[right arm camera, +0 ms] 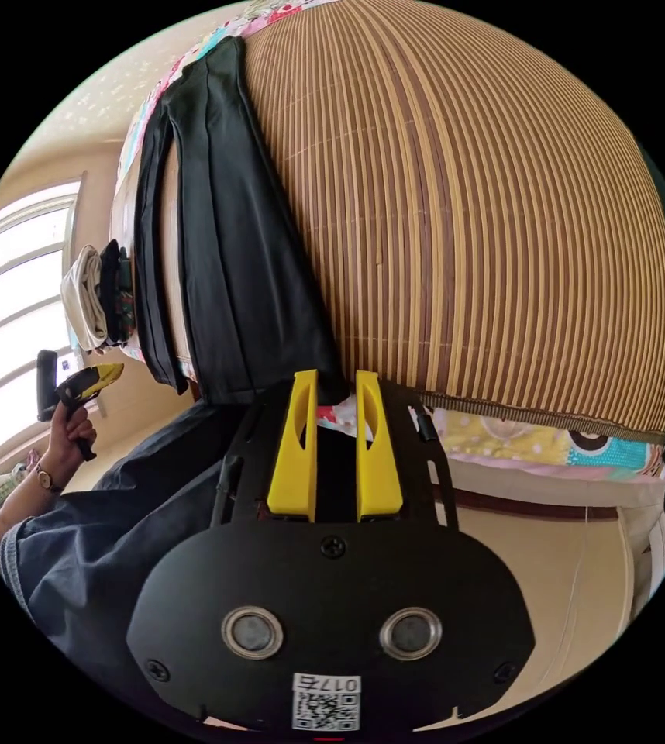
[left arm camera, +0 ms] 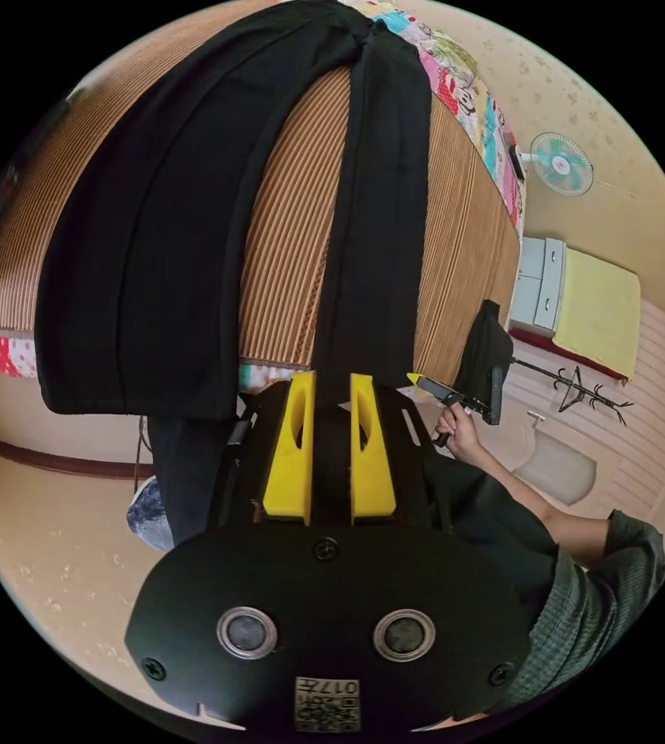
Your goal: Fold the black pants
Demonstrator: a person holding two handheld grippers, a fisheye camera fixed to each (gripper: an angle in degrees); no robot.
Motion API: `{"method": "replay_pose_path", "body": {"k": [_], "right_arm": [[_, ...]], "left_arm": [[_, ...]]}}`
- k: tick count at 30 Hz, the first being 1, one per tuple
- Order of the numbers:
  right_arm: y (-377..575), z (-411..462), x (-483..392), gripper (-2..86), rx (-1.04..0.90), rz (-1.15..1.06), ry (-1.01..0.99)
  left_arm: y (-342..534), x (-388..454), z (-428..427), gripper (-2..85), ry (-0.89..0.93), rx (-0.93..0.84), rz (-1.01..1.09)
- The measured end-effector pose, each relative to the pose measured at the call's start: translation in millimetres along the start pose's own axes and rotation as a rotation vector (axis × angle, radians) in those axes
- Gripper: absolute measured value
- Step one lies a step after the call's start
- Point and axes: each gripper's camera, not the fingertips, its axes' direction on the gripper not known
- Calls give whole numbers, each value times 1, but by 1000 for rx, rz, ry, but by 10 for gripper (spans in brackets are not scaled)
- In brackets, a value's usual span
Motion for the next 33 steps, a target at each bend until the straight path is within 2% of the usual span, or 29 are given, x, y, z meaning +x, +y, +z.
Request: {"method": "replay_pose_path", "body": {"k": [4, 7, 9, 12, 15, 18, 20, 22, 23, 28, 31, 33], "right_arm": [[2, -5, 3, 51, -18, 49, -18], [4, -23, 5, 37, -38, 38, -101], [10, -49, -9, 33, -34, -56, -310], [19, -84, -51, 30, -37, -238, -483], [21, -110, -103, 29, -51, -423, -582], [16, -116, -154, 30, -106, -611, -639], [11, -111, -178, 31, -151, -696, -621], [6, -102, -193, 32, -216, -761, -583], [2, -99, -199, 33, -262, -797, -559], [-30, -88, -184, 44, -480, -849, -483], [-99, -84, -141, 61, -526, -709, -426], [-186, -93, -103, 88, -430, -510, -400]], "left_arm": [[-3, 20, 17, 78, -5, -40, 78], [-3, 33, 19, 77, 68, -34, 97], [-6, 48, 19, 75, 105, -53, 113], [-12, 88, 16, 76, 127, -73, 232], [-21, 123, 18, 101, 74, -89, 295], [-36, 141, 33, 131, 0, -188, 339], [-40, 139, 40, 110, -179, -226, 325], [-38, 132, 40, 54, -288, -224, 338], [-34, 127, 40, 28, -288, -233, 376], [-25, 87, 27, 13, -91, -174, 370], [-23, 59, 17, 9, 4, -121, 288], [-21, 46, 11, 8, 70, -86, 262]]}}
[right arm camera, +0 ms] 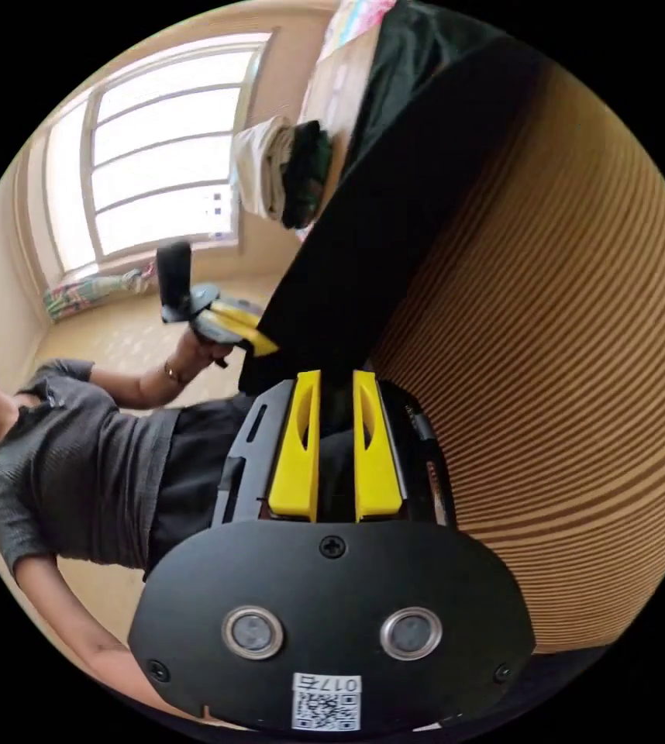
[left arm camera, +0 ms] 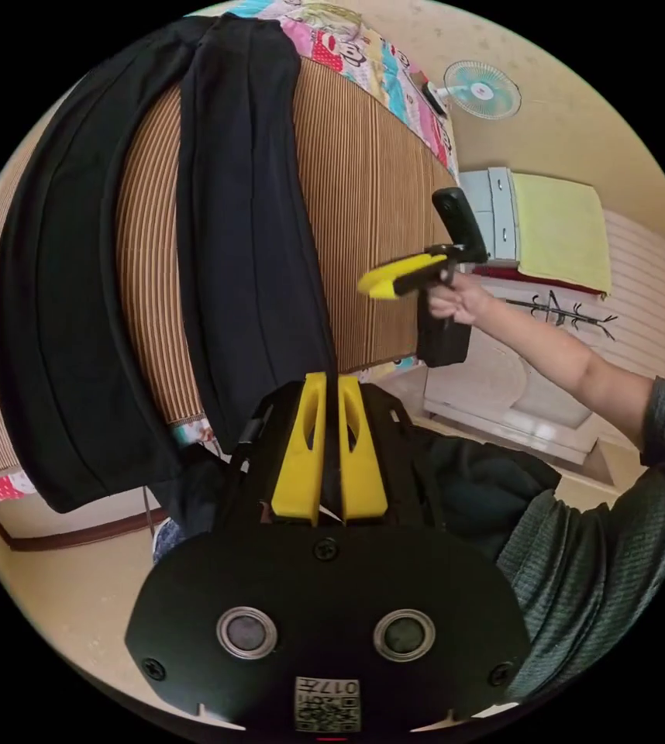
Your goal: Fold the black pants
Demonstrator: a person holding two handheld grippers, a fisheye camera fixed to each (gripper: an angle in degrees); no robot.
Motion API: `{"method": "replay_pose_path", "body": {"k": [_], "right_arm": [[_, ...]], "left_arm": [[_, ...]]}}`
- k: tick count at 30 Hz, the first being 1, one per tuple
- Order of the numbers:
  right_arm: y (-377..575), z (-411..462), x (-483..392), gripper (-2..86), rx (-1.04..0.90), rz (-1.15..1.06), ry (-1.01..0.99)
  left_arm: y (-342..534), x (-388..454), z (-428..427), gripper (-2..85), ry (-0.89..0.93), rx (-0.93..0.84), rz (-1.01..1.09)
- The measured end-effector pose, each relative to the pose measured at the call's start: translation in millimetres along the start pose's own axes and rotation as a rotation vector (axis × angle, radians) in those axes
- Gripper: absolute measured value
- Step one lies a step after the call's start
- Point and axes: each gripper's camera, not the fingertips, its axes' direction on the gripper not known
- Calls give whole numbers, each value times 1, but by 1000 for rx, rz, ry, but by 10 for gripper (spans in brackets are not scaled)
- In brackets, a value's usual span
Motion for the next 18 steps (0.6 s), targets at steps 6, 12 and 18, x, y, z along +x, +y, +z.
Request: {"method": "replay_pose_path", "body": {"k": [6, 12, 18], "right_arm": [[-161, -161, 94, 120, 488, 220, 104], [-299, -221, 118, 123, 883, 318, 103], [-381, -211, 144, 75, 891, 392, 329]], "left_arm": [[13, -30, -10, 4, 88, 67, -47], [8, -56, -25, 1, 197, 60, -44], [7, -86, -44, 2, 262, 107, 5]]}}
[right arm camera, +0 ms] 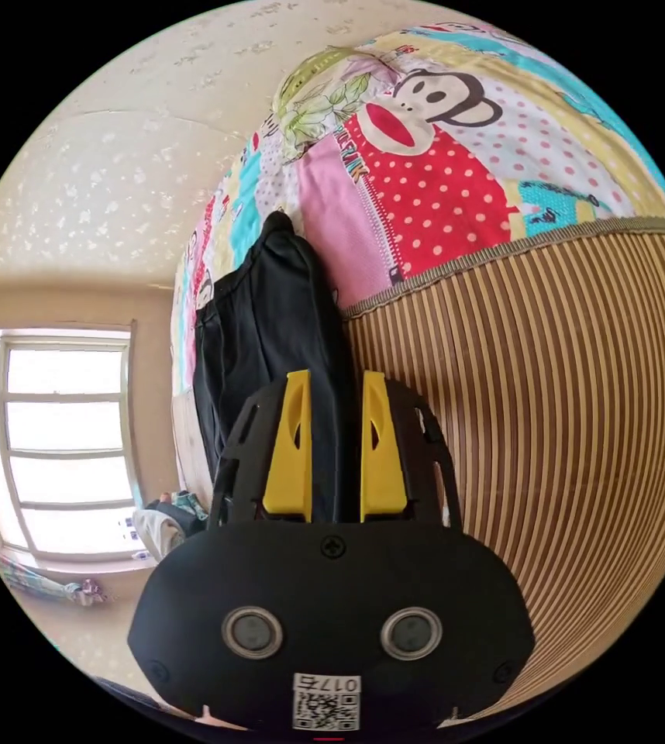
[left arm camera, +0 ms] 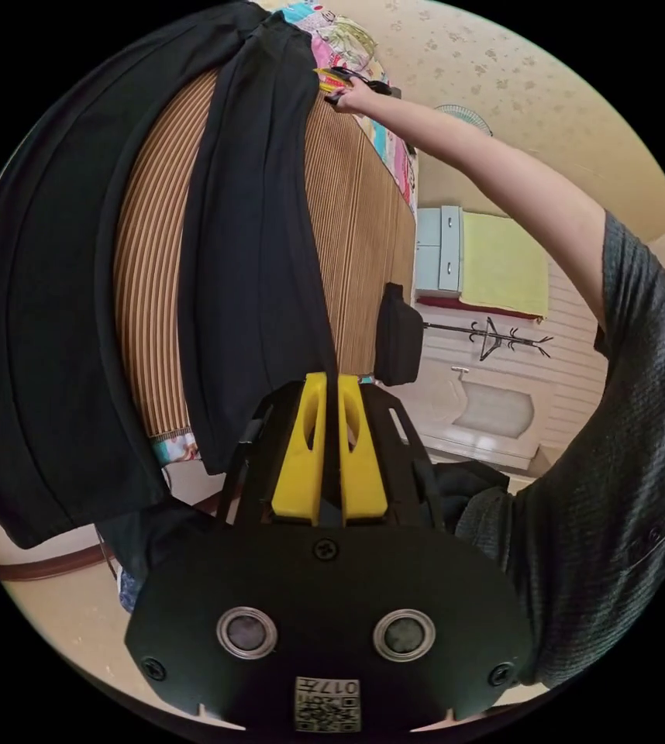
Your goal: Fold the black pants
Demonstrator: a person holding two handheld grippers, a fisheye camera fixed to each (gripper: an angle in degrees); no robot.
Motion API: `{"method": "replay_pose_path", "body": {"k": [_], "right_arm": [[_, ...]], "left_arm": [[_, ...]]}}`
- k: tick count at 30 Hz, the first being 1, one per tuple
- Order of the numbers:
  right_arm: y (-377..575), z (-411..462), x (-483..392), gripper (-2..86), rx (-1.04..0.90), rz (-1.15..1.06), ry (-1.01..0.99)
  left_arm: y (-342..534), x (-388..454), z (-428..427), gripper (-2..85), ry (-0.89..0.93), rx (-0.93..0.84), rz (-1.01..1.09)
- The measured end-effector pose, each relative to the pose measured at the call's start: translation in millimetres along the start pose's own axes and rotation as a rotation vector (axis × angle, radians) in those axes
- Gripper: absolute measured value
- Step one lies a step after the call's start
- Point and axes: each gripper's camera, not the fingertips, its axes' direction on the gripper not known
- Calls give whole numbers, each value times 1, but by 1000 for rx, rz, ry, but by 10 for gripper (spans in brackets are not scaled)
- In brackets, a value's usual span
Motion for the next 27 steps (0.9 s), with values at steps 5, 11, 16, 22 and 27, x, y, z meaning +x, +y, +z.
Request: {"method": "replay_pose_path", "body": {"k": [5, 11, 16, 22, 27], "right_arm": [[12, 11, -11, 37, 93, 5, -49], [49, 48, -100, 28, 91, 16, -465], [76, 147, -197, 26, -9, -176, -430], [153, 264, -163, 29, -66, -106, -479], [301, 253, -117, 47, -298, -447, -253]], "left_arm": [[25, -41, -38, 1, 158, 130, -22], [80, -89, -112, -1, 439, 327, -24], [110, -145, -168, 0, 337, 408, -176], [98, -200, -213, 0, 34, 321, -212], [75, -201, -225, 2, 0, 183, -132]]}}
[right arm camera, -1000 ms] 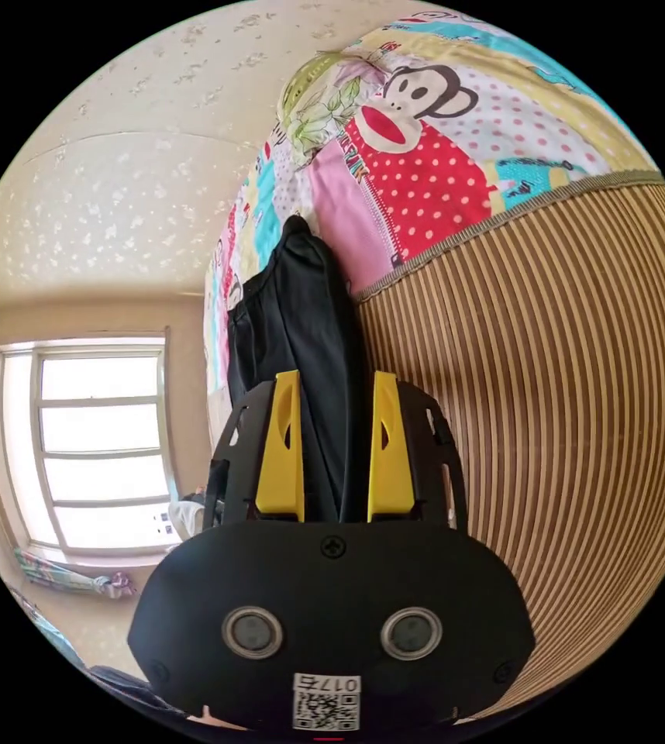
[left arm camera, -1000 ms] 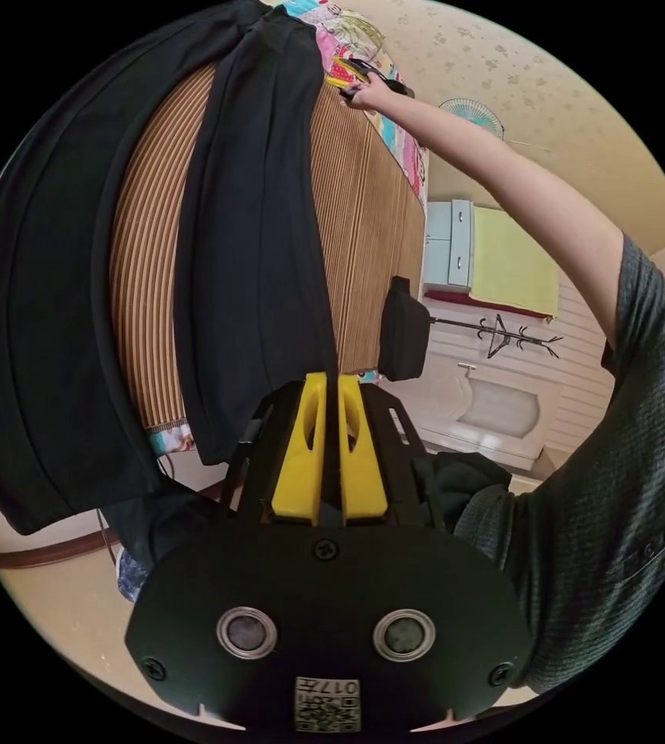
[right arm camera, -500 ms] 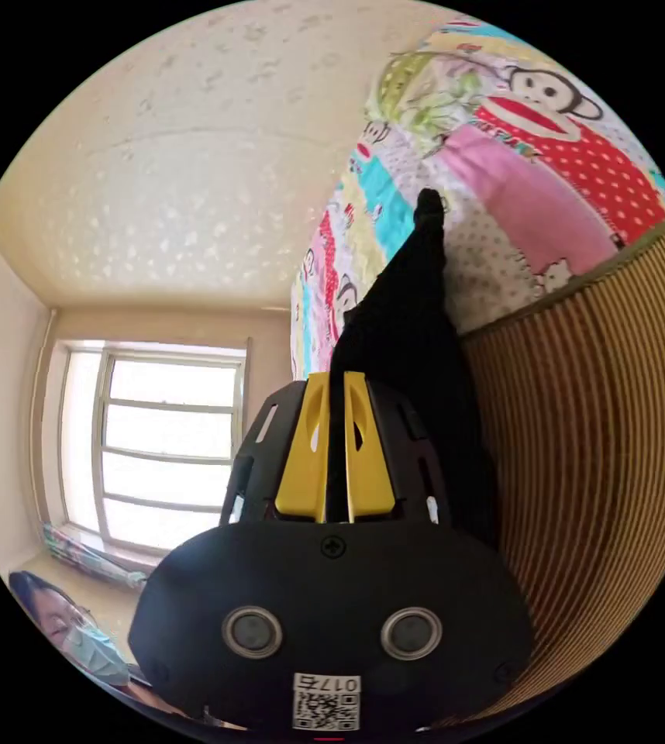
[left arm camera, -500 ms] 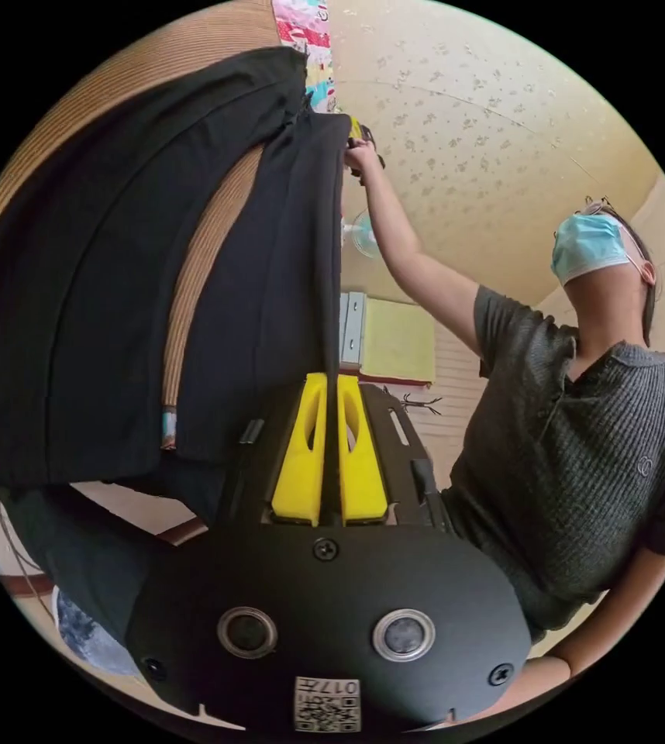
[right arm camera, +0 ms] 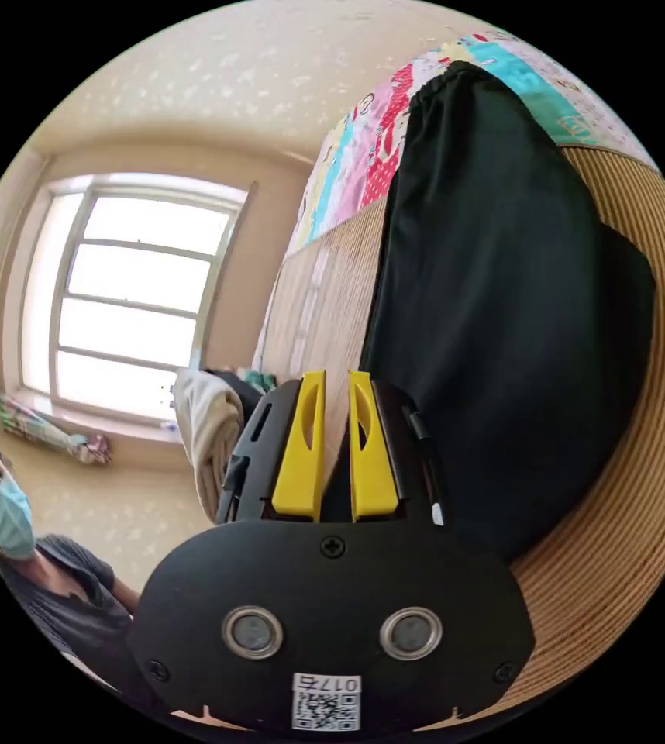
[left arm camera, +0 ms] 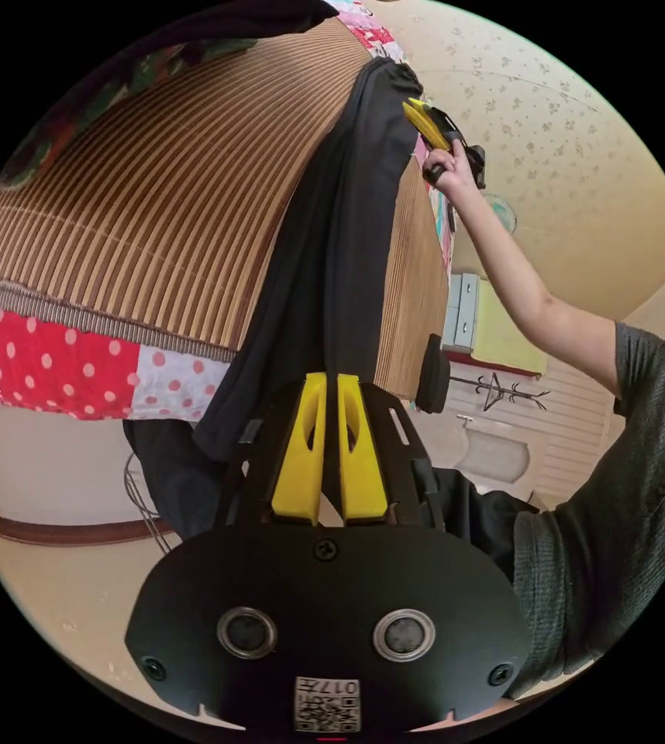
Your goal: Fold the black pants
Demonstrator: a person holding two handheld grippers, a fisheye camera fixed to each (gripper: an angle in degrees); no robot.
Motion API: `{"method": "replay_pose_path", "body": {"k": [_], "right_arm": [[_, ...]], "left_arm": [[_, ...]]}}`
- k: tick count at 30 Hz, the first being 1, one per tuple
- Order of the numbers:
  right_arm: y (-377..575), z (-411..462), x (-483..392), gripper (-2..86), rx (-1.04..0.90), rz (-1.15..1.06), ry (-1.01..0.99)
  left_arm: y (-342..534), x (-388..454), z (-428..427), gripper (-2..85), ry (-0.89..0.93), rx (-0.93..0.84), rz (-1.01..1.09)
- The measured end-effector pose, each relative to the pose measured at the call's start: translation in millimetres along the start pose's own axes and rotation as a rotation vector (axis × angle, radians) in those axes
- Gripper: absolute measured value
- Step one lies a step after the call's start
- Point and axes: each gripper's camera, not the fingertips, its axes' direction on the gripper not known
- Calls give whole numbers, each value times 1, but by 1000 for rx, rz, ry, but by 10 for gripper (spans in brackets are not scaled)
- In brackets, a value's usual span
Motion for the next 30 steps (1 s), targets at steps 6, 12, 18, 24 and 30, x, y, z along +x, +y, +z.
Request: {"method": "replay_pose_path", "body": {"k": [6, 12, 18, 24, 30], "right_arm": [[237, 7, -13, 87, -148, 126, 365], [390, 68, -21, 61, -266, 372, 361], [416, 45, -64, 32, -125, 439, 392], [432, 63, -60, 28, -118, 426, 348], [437, 101, -34, 40, -220, 489, 424]], "left_arm": [[-24, 22, -8, 4, -83, -176, 99], [-49, 34, -16, 4, -151, -351, 165], [-42, 48, -56, 1, 317, -304, 325], [-38, 25, -78, 3, 163, -298, 251], [-37, 16, -37, 26, -8, -467, 225]]}}
